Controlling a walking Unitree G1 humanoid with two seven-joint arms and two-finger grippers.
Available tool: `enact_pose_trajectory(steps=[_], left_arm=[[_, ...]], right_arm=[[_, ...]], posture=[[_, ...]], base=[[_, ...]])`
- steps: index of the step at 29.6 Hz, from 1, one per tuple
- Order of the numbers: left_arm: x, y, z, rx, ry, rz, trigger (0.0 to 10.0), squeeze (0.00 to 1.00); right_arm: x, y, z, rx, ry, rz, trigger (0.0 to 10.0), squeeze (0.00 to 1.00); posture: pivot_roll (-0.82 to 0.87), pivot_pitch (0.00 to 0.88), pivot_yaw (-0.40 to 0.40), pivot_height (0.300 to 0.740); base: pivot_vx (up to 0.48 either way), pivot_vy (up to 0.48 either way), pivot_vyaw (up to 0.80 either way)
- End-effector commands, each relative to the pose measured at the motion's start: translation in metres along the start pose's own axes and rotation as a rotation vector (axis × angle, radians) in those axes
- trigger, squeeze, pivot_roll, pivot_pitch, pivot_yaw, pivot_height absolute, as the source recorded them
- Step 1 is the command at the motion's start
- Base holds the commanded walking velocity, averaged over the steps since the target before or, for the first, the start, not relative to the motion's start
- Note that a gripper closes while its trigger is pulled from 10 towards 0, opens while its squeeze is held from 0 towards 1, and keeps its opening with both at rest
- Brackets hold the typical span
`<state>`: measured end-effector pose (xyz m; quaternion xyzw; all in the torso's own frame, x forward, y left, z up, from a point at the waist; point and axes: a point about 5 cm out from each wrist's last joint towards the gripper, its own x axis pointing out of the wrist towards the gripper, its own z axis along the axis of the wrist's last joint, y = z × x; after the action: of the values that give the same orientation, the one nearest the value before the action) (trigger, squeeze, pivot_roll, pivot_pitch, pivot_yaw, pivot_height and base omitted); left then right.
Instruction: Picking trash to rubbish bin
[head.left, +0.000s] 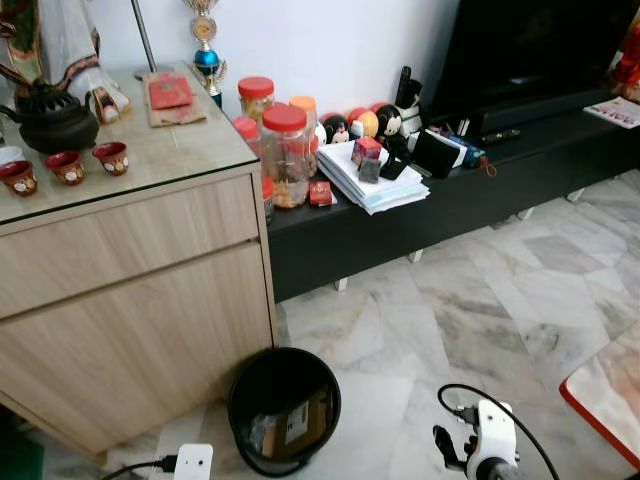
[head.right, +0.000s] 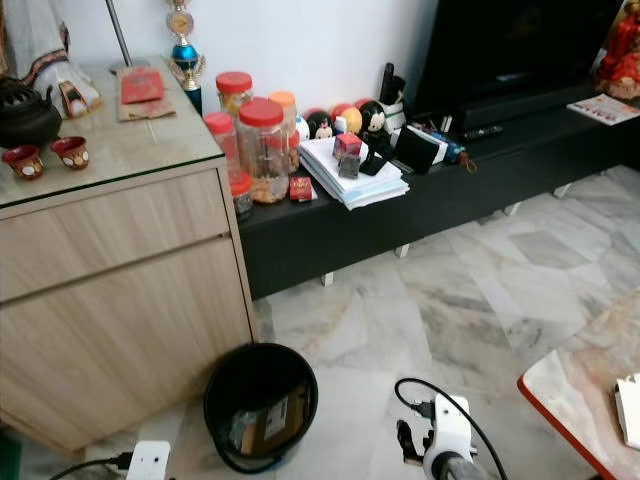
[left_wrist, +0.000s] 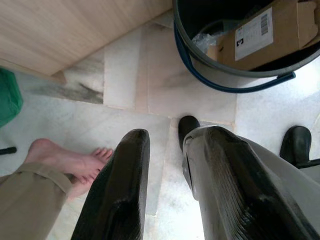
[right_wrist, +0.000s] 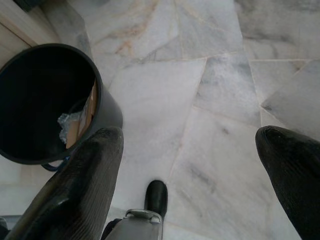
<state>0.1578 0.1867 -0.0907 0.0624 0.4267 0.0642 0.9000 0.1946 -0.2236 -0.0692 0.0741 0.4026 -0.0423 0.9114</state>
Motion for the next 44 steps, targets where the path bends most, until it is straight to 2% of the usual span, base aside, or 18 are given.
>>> enact_pose_trajectory(steps=[1,44], left_arm=[[-0.0012,0.0006,-0.0054,0.000,0.023,0.000,10.0,0.00],[-0.0007,-0.0019,-0.0039,0.016,0.021,-0.012,10.0,0.00]], right_arm=[[0.0002,-0.0003,0.0022,0.015,-0.017,-0.007,10.0,0.00],[-0.0004,-0.0019,0.0002,0.039,-0.015,-0.023,10.0,0.00]], posture=[[-0.01,0.021,-0.058,0.740],[-0.01,0.000,-0.056,0.740]], base=[[-0.262,0.000,0.00],[-0.292,0.000,0.00]])
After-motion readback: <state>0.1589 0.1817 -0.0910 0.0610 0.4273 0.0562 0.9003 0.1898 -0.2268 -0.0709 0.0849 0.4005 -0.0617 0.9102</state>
